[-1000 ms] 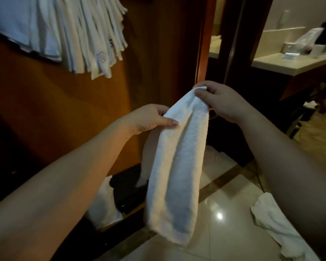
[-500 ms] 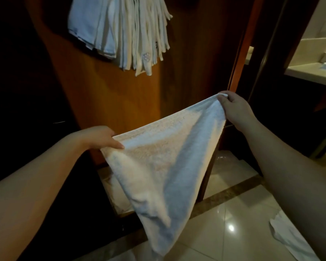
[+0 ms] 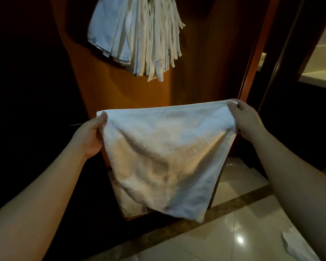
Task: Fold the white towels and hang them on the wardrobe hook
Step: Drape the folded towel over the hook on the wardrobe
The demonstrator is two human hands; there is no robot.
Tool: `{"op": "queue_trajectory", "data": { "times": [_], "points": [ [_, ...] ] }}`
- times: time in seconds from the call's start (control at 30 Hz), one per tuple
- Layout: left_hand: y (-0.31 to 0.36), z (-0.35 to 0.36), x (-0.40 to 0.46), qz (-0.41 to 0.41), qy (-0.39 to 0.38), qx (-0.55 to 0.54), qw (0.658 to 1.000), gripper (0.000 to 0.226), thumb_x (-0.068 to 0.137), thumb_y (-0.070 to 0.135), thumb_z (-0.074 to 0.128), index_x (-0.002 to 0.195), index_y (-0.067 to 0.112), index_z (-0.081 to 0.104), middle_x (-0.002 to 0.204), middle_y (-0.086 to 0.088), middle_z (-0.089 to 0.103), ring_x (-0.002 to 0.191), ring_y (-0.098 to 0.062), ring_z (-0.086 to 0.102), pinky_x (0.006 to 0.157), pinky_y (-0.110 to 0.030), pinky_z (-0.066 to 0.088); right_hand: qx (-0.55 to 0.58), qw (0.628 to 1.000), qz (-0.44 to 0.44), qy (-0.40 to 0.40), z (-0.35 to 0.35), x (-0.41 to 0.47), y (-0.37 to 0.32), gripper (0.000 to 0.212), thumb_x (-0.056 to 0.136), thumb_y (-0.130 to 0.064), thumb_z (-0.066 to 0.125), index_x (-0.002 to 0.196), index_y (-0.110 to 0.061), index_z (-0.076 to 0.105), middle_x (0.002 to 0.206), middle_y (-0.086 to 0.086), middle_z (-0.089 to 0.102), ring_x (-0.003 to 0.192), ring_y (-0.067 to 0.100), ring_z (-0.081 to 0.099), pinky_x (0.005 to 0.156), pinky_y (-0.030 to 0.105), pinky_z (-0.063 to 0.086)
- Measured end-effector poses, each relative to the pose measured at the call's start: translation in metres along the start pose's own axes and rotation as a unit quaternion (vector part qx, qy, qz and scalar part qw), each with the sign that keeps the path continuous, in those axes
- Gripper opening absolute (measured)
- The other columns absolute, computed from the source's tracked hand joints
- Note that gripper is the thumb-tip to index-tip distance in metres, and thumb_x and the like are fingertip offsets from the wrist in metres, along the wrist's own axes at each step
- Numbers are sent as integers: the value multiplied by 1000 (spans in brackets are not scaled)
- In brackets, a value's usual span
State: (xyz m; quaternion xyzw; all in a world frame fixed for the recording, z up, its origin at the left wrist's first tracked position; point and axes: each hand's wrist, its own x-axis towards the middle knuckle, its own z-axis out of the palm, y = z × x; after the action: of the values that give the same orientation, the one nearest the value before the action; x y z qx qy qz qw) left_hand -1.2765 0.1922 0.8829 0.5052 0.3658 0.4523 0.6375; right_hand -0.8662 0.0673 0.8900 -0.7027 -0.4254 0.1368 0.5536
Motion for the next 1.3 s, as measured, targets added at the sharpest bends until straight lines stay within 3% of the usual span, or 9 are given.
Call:
{"op": "queue_trajectory", "data": {
  "times": [0.1,0.27,0.47,0.57,0.67,0.93,1.03,1.13,1.3],
  "points": [
    [-9,16,-4,-20,50,-54,997,40,96,36,62,121,5,66,117,-15,72,109,-29,69,97,-44,52,136,984,109,-49,7,-7,24,30,102,-36,55,126,-21,64,122,7,69,107,22,68,99,45,53],
    [-37,53,-22,-91,174,-111,974,25,98,32,63,92,8,67,78,-4,77,67,-18,74,71,-36,59,337,870,349,-84,34,-38,66,50,95,-41,65,129,-5,58,123,22,68,113,37,67,109,52,44],
    [-85,87,-52,-61,203,-80,974,24,94,37,67,94,14,73,99,-9,77,95,-30,73,93,-55,55,425,813,399,-1,81,-111,55,42,94,-36,68,123,-6,64,110,14,75,96,33,74,73,43,60],
    [-96,109,-72,-47,173,-31,983,27,88,47,68,94,22,77,100,-4,77,98,-27,72,97,-53,53,416,837,355,-5,99,-143,38,49,88,-49,72,122,-14,66,114,6,75,101,27,73,86,43,59],
    [-99,131,-92,-48,148,31,987,32,93,51,62,109,24,73,101,3,76,100,-20,71,95,-47,54,300,916,263,-34,110,-168,15,45,91,-59,60,124,-30,66,120,-7,71,115,19,66,99,45,53],
    [-92,149,-122,15,73,144,987,27,98,51,53,92,33,71,91,-3,75,90,-23,72,87,-55,56,120,992,38,-27,111,-201,-24,31,104,-42,45,88,-31,69,79,-1,68,69,8,62,57,21,46],
    [-90,149,-124,15,28,118,992,26,100,44,49,89,34,70,89,3,76,89,-11,72,84,-42,58,104,993,7,-47,108,-204,-27,21,105,-36,45,102,-43,64,81,-21,67,84,-10,62,64,7,46],
    [-87,150,-124,-23,-36,155,987,28,98,56,37,95,41,61,81,20,69,80,10,64,72,-16,46,84,994,8,-70,104,-203,-20,32,106,-33,43,127,-26,66,91,-24,65,88,-17,59,69,3,44],
    [-86,138,-115,-64,-118,144,980,70,84,73,20,130,37,59,133,11,62,129,-7,52,102,-27,41,9,991,-14,-132,95,-199,-19,51,103,-41,45,152,-35,34,98,-34,53,86,-20,52,74,-5,37]
  ]
}}
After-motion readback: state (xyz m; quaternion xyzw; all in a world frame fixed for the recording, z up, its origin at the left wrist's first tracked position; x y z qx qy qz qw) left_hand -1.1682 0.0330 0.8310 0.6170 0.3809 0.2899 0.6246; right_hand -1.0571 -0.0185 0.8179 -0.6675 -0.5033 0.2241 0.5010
